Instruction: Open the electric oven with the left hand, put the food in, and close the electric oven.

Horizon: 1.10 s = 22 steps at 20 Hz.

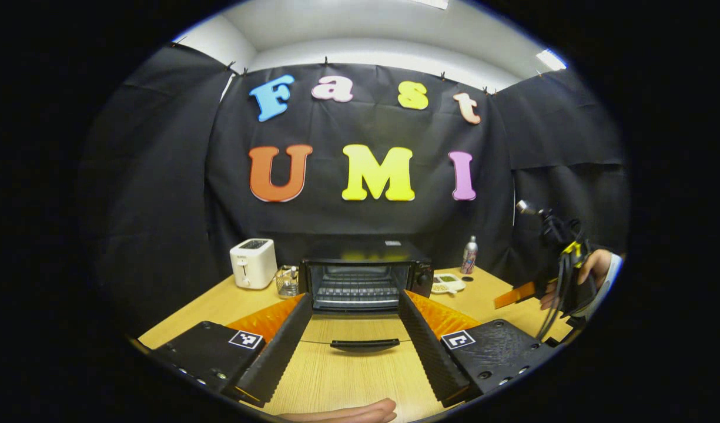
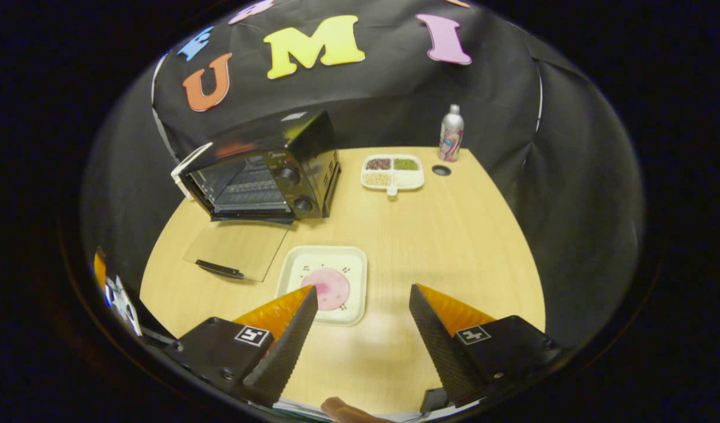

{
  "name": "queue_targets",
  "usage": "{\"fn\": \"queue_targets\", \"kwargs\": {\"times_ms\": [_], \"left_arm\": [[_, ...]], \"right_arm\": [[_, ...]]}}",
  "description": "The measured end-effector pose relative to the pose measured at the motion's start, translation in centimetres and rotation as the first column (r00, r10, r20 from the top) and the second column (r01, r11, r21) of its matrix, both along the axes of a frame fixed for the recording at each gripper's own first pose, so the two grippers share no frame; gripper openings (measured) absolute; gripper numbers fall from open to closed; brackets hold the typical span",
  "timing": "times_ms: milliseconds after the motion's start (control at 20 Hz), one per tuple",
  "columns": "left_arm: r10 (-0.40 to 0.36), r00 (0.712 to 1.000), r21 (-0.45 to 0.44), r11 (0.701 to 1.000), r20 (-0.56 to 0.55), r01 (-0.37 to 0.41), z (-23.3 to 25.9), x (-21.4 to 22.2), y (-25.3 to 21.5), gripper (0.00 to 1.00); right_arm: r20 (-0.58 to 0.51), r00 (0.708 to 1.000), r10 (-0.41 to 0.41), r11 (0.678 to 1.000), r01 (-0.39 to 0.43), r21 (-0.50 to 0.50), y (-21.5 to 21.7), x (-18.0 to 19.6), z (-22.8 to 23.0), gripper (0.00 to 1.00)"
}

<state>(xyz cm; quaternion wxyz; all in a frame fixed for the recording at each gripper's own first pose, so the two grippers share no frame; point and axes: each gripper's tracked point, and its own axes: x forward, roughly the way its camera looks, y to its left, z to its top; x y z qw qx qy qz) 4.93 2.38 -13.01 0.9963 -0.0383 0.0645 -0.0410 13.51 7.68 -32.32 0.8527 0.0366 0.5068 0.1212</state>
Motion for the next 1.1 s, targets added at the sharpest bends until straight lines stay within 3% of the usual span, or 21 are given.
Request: {"fn": "queue_targets", "kwargs": {"times_ms": [200,250,300,800,900,1050,1100], "left_arm": [[0.025,0.996,0.042,0.999,0.084,-0.029,3.4,-3.8,0.7,0.94],[0.035,0.995,0.047,0.998,0.098,-0.039,3.9,-4.5,1.0,0.84],[0.042,0.994,0.049,0.998,0.104,-0.048,4.1,-5.1,1.3,0.95],[0.061,0.994,0.056,0.996,0.086,-0.066,3.2,-6.0,2.1,0.97],[0.057,0.994,0.053,0.997,0.097,-0.062,3.6,-6.0,1.9,0.97],[0.051,0.994,0.065,0.996,0.099,-0.057,3.4,-6.3,1.7,0.97],[0.051,0.994,0.064,0.996,0.101,-0.058,3.5,-6.5,1.8,0.97]], "right_arm": [[-0.122,0.993,-0.004,1.000,0.006,0.020,0.3,0.5,-4.3,0.93],[-0.149,0.989,-0.013,0.999,0.019,0.035,0.5,0.5,-5.1,0.93],[-0.172,0.985,-0.014,0.999,0.022,0.048,0.7,0.3,-5.7,0.92],[-0.259,0.966,-0.008,0.994,0.035,0.103,2.0,1.5,-9.7,0.82],[-0.275,0.962,0.006,0.993,0.026,0.113,2.5,1.7,-10.3,0.72],[-0.268,0.963,0.035,0.992,-0.001,0.126,3.1,2.3,-10.8,0.48],[-0.268,0.962,0.041,0.992,-0.006,0.128,3.1,2.5,-11.1,0.45]]}}
